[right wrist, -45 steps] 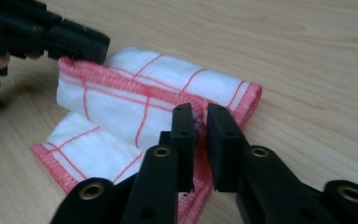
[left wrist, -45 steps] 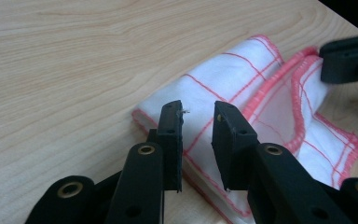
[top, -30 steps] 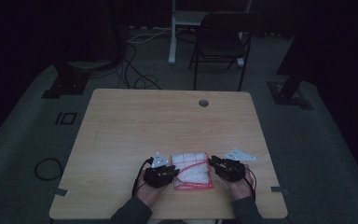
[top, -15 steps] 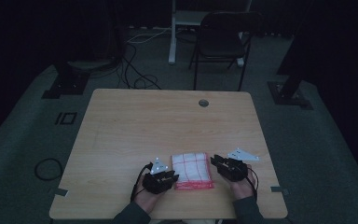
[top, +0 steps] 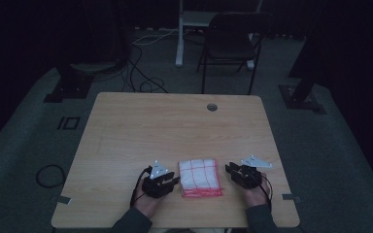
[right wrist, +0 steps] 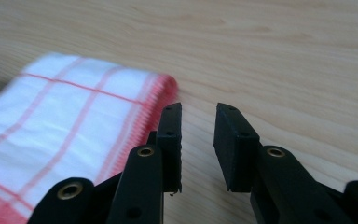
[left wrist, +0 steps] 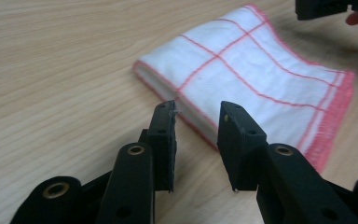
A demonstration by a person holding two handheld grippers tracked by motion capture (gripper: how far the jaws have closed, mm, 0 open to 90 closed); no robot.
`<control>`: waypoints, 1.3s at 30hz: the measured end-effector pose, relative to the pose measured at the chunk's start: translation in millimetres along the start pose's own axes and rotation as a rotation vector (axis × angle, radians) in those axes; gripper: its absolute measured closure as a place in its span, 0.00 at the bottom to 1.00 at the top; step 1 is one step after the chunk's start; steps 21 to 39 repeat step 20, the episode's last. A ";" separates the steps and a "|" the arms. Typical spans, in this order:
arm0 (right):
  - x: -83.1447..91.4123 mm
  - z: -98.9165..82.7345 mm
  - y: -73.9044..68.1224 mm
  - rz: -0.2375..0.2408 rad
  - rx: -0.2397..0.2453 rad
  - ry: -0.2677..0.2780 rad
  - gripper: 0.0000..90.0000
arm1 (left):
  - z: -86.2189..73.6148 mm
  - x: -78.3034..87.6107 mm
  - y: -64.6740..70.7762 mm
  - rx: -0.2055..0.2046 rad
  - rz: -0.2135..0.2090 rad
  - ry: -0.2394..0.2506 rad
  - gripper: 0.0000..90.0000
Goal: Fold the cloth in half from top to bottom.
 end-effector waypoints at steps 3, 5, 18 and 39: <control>-3.9 -4.4 6.6 -0.027 -0.007 -0.020 0.80 | -1.9 0.3 -6.1 0.002 0.023 -0.004 0.74; -5.8 -6.4 9.6 -0.041 -0.009 -0.028 0.79 | -3.8 1.0 -10.9 0.012 0.035 -0.005 0.74; -8.8 -8.7 20.9 -0.093 -0.005 -0.044 0.76 | -8.9 7.1 -35.5 0.052 0.110 -0.008 0.71; -8.8 -8.6 21.2 -0.094 -0.008 -0.046 0.76 | -8.6 7.4 -35.9 0.052 0.112 -0.006 0.71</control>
Point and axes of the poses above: each handheld gripper's, and its own axes: x roughly backward along the jaws, z roughly out of its top, y roughly to its right, the point moved 3 cm from there along -x, roughly forward along the jaws, and after that the axes turned 4 degrees about -z, right-handed, at the moved point
